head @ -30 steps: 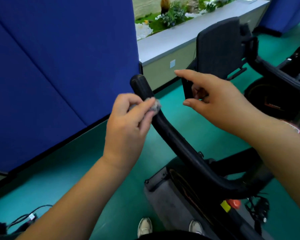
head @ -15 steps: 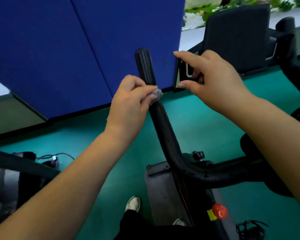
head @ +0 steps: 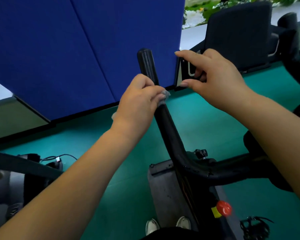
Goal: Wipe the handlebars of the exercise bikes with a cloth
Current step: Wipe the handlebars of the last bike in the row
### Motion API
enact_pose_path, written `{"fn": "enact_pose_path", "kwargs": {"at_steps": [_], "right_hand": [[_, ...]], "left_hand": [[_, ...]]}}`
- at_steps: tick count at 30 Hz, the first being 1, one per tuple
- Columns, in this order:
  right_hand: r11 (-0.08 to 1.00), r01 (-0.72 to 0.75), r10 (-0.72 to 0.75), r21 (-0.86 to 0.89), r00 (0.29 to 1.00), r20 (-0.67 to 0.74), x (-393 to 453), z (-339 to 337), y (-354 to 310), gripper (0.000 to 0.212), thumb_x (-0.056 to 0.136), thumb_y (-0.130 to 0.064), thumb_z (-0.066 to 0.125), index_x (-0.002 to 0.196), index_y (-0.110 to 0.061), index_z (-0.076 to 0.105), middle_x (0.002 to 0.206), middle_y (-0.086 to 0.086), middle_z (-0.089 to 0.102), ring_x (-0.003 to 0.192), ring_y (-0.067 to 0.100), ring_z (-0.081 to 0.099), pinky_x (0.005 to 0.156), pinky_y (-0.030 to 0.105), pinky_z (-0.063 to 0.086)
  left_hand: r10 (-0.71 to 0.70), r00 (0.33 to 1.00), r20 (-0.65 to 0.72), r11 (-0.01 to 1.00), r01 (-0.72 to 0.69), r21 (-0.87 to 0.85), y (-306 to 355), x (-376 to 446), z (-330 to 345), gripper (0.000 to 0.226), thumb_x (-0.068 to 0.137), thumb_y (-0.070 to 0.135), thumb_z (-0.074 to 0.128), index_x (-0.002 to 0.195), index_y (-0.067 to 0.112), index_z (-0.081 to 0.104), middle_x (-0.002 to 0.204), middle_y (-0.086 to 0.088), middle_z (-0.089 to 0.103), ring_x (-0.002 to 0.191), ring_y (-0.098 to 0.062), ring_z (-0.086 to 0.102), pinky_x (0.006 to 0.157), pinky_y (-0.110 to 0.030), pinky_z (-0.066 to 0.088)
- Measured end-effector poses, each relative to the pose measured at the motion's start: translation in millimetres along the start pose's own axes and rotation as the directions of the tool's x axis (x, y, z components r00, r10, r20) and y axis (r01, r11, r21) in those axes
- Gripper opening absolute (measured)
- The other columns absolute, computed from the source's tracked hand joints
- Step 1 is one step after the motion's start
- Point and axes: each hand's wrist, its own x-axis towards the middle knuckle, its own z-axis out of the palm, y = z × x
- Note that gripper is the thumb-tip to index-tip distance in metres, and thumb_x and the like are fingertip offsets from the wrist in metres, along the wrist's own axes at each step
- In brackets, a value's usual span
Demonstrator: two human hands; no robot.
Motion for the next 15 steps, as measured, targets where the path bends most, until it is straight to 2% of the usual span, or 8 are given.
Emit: {"fn": "enact_pose_path", "kwargs": {"at_steps": [1, 2, 3, 5, 8, 10, 12, 15], "right_hand": [[1.000, -0.006, 0.006, 0.011, 1.000, 0.000, 0, 0, -1, 0.061, 0.086, -0.038, 0.066, 0.139, -0.049, 0.037, 0.093, -0.001, 0.043, 0.081, 0.018, 0.048, 0.074, 0.031, 0.042], [1.000, -0.013, 0.013, 0.020, 1.000, -0.002, -1, 1, -1, 0.061, 0.086, -0.038, 0.066, 0.138, -0.049, 0.037, 0.094, -0.001, 0.043, 0.082, 0.018, 0.048, 0.076, 0.032, 0.044], [0.999, -0.020, 0.020, 0.028, 1.000, -0.006, -1, 2, -2, 0.061, 0.086, -0.037, 0.066, 0.138, -0.050, 0.037, 0.094, -0.001, 0.043, 0.082, 0.018, 0.048, 0.077, 0.033, 0.045], [0.998, -0.035, 0.035, 0.044, 0.999, -0.019, -2, 4, -3, 0.061, 0.086, -0.037, 0.066, 0.138, -0.050, 0.037, 0.094, -0.001, 0.043, 0.082, 0.018, 0.048, 0.079, 0.034, 0.046], [0.998, -0.045, 0.046, 0.053, 0.999, -0.020, -2, 5, -2, 0.062, 0.087, -0.036, 0.065, 0.139, -0.051, 0.035, 0.092, -0.001, 0.045, 0.081, 0.017, 0.048, 0.077, 0.029, 0.043], [0.997, -0.037, 0.039, 0.064, 0.999, -0.018, -2, 5, -1, 0.062, 0.087, -0.037, 0.065, 0.139, -0.051, 0.035, 0.090, -0.002, 0.046, 0.080, 0.016, 0.048, 0.075, 0.028, 0.042], [0.997, -0.028, 0.028, 0.067, 1.000, -0.012, -2, 4, 1, 0.063, 0.087, -0.037, 0.066, 0.139, -0.051, 0.035, 0.089, -0.002, 0.046, 0.079, 0.015, 0.048, 0.074, 0.027, 0.041], [0.998, -0.011, 0.012, 0.059, 1.000, -0.013, -4, 4, 2, 0.063, 0.087, -0.038, 0.064, 0.141, -0.051, 0.033, 0.089, -0.002, 0.045, 0.079, 0.015, 0.047, 0.073, 0.028, 0.041]], "left_hand": [[0.002, 1.000, 0.022, 1.000, -0.002, 0.018, 0, -1, 1, 0.017, 0.090, 0.014, 0.062, 0.100, 0.004, 0.072, 0.092, -0.006, 0.052, 0.082, -0.014, 0.051, 0.072, -0.014, 0.037], [0.013, 0.999, 0.042, 1.000, -0.014, 0.018, 2, -7, 0, 0.017, 0.090, 0.014, 0.062, 0.099, 0.004, 0.072, 0.091, -0.003, 0.051, 0.082, -0.010, 0.052, 0.073, -0.014, 0.038], [0.029, 0.998, 0.055, 1.000, -0.028, -0.003, 6, -16, -2, 0.016, 0.089, 0.013, 0.063, 0.098, 0.003, 0.072, 0.091, -0.001, 0.049, 0.081, 0.000, 0.050, 0.075, -0.009, 0.038], [0.077, 0.994, 0.073, 0.996, -0.073, -0.060, 12, -37, -5, 0.015, 0.088, 0.013, 0.064, 0.096, 0.004, 0.073, 0.089, 0.001, 0.049, 0.079, 0.004, 0.043, 0.078, -0.002, 0.034], [0.114, 0.988, 0.104, 0.992, -0.106, -0.074, 13, -44, -6, 0.019, 0.087, 0.017, 0.063, 0.095, 0.004, 0.073, 0.089, -0.001, 0.052, 0.078, -0.003, 0.048, 0.075, -0.013, 0.042], [0.078, 0.992, 0.096, 0.994, -0.070, -0.086, 10, -27, -6, 0.015, 0.088, 0.011, 0.064, 0.094, 0.000, 0.072, 0.090, -0.004, 0.051, 0.074, 0.002, 0.048, 0.075, -0.007, 0.040], [0.036, 0.996, 0.078, 0.999, -0.037, 0.003, 6, -7, -6, 0.015, 0.090, 0.011, 0.063, 0.097, 0.002, 0.072, 0.091, -0.004, 0.049, 0.074, -0.003, 0.044, 0.073, -0.010, 0.038], [0.005, 0.992, 0.122, 0.996, -0.016, 0.088, 10, -5, -5, 0.017, 0.091, 0.015, 0.062, 0.100, 0.007, 0.073, 0.091, -0.001, 0.048, 0.081, -0.011, 0.044, 0.069, -0.013, 0.031]]}}
